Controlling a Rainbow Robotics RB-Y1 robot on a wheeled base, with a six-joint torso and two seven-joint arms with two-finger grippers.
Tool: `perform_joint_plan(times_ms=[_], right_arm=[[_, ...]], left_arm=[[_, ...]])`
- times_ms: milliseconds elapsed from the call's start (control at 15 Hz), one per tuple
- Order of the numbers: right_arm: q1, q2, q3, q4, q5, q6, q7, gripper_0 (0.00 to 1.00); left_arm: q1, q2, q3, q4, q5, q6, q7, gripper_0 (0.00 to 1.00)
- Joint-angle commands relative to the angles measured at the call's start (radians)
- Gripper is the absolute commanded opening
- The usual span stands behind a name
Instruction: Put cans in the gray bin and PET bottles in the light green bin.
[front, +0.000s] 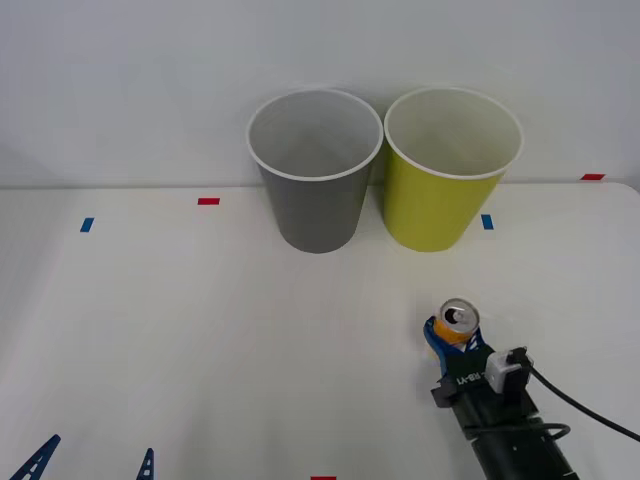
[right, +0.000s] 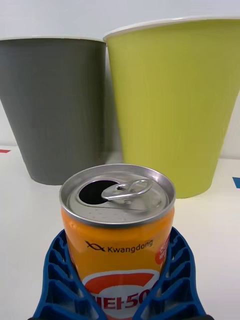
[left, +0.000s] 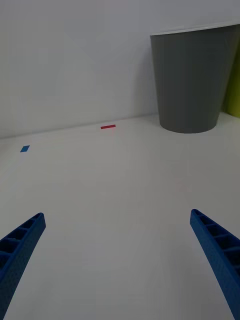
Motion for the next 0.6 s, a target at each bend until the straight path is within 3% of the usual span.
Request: perform_joint_plan(times_ms=[67,333,600], right_arm=[[0.012,-0.022,0.001,-0.074,-0.015,0.073,-0.005,0.0],[0.027,-0.064,-0.016,-0.258,-0.053,0.266,-0.021,0.0],[0.022,-0.103,-0.068,-0.503,-0.083,0.564,-0.09,0.0]], left_arm=[[0.0,0.0,0.0,0.0,0.0,0.0,0.0,1.0],[0.0,0.0,0.0,0.0,0.0,0.0,0.0,1.0],[0.0,0.0,0.0,0.0,0.0,0.0,0.0,1.0]])
